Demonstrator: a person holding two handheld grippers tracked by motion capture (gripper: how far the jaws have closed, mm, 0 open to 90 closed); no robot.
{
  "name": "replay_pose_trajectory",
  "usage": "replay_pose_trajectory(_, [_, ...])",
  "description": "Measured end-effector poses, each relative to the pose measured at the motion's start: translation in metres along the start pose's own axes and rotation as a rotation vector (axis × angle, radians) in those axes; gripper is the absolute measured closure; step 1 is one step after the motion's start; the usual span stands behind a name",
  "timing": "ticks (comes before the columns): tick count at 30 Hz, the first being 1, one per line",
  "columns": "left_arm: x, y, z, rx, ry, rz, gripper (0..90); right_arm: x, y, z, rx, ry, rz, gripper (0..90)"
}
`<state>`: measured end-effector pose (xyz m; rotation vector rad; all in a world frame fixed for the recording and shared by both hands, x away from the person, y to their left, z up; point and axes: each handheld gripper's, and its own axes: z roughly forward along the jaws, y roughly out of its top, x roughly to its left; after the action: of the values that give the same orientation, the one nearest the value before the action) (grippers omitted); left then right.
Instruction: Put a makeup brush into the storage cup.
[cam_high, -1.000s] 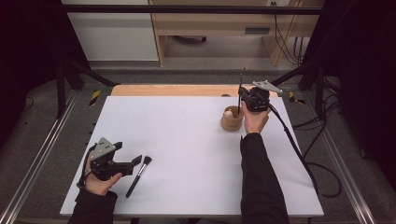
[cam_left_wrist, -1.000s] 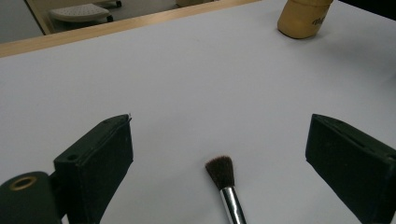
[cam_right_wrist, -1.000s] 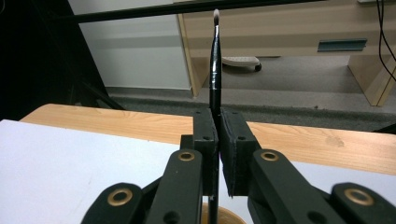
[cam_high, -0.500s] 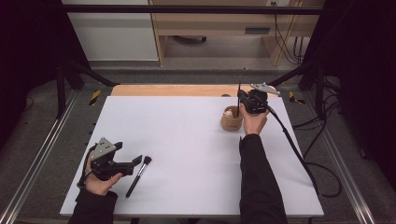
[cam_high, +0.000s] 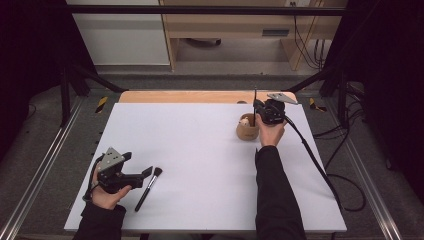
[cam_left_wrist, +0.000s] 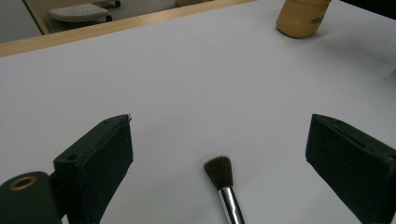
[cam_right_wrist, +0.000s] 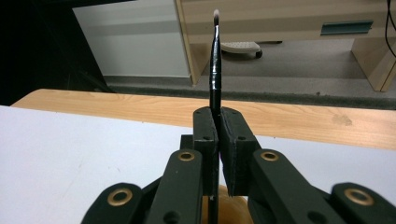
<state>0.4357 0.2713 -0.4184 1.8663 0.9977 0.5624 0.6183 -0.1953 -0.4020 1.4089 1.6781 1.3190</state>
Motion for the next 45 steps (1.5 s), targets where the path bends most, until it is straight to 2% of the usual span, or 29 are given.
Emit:
replay_pose_trajectory(17, [-0.001,0.0,0.0,0.001,-0.002,0.003,6.8,0.0,-0.01,0.003,0.018,-0.003,-0.014,85.7])
replay_pose_trajectory(26, [-0.001,0.0,0.001,0.002,-0.003,0.004,6.8,-0.003,-0.017,0.003,0.056,-0.01,-0.013,85.4])
replay_pose_trajectory(31, [-0.002,0.0,0.001,0.003,-0.002,0.005,6.8,-0.002,-0.018,0.002,0.084,0.002,-0.014,84.8])
replay_pose_trajectory(33, [-0.002,0.0,0.001,0.003,-0.003,0.005,6.8,-0.003,-0.018,0.001,0.102,-0.002,-0.017,82.2])
replay_pose_trajectory(38, [-0.002,0.001,0.001,0.006,-0.004,0.011,6.8,-0.003,-0.018,-0.005,0.089,0.012,-0.016,78.8])
replay_pose_trajectory(45, [-0.004,0.001,0.001,0.006,-0.006,0.014,6.8,-0.001,-0.014,-0.029,0.061,0.075,-0.009,67.5])
